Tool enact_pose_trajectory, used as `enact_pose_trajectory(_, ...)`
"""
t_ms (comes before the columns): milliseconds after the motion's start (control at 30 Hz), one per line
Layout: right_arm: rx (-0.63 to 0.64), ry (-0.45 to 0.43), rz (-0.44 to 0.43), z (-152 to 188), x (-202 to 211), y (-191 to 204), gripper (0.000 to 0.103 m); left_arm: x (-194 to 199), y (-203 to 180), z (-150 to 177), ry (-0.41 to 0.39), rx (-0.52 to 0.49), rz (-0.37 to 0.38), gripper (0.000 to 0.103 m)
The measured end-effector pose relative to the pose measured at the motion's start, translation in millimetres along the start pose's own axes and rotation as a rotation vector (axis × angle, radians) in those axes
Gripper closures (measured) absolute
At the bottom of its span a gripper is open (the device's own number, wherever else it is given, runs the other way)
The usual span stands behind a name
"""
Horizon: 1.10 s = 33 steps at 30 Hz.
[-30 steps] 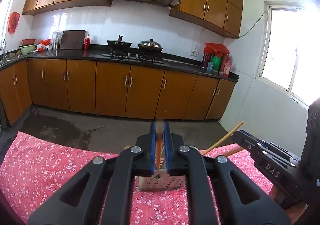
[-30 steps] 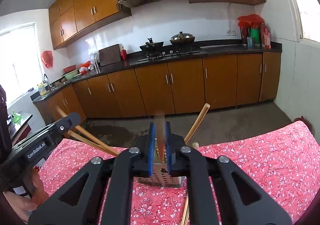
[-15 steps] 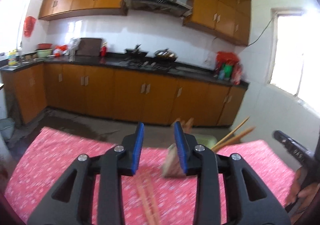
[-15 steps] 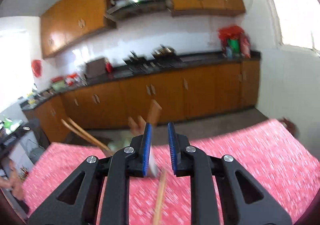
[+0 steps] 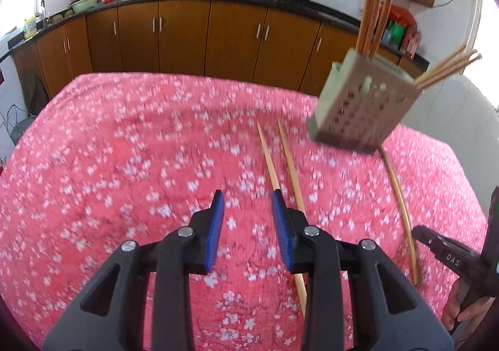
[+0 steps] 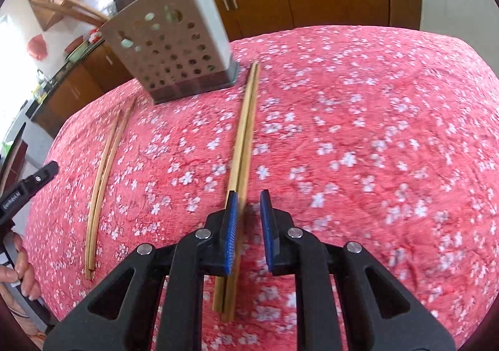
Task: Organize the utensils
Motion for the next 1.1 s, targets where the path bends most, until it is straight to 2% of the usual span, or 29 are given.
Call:
enact_pose_trajectory(67, 0.023, -0.002, 0.016, 2.4, -3.2, 5.6, 0.088, -4.3, -2.5, 6.0, 0.015, -0.004, 0.001, 0.071)
enact_pose_trajectory(133, 0.053, -0.01, 0.055, -2.2, -4.4, 8.1, 0.095, -7.3, -7.2, 10.0, 0.026, -0.011, 0.004, 0.071)
enact_pose_trajectory(267, 0.058, -0.035, 0.153, -10.6, -7.9, -2.7, 0.095, -13.2, -15.9, 14.9, 0.047, -0.028, 0.017, 0.071)
enact_pose_trajectory(500, 0.043, -0.042, 0.158, -15.4, -12.4, -11.0, 0.095, -32.9, -31.2, 22.5, 0.099, -0.055, 0.036, 0.082)
enact_pose_trajectory(633, 0.039, -0.044, 0.147, -9.3, -5.4, -15.3, 0.095, -42.2, -38.2, 29.5, 0.119, -0.072, 0.036, 0.085)
enact_pose_trajectory(767, 0.056, -0.053, 0.146, -5.2, -5.2, -14.0, 0.095, -45.5, -44.2, 33.4, 0.108, -0.119, -0.003, 0.092)
enact_pose_trajectory(900, 0.075, -0.059, 0.169, -9.2, -6.4, -17.2, 0.095, -50.5, -32.7, 24.8, 0.105, -0.123, -0.029, 0.094)
enact_pose_trajectory(1000, 0.069, -0.071, 0.208, -17.5, -9.6, -25.5, 0.095, -55.8, -8.5, 11.0, 0.1, -0.096, -0.087, 0.095)
enact_pose_trajectory(1100, 0.051, -0.085, 0.228, -25.8, -11.6, -37.4, 0.095, -58.8, 12.0, 2.0, 0.094, -0.07, -0.111, 0.094)
Point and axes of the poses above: each gripper's, at about its wrist camera, not at the fingertips, and x roughly against the way its jaws point, y to its left, z to its underside, the point moved 5 cm from there along -x, roughly the way its jaws point, and after that the axes turned 2 degrees about z, right-handed, at the moved point
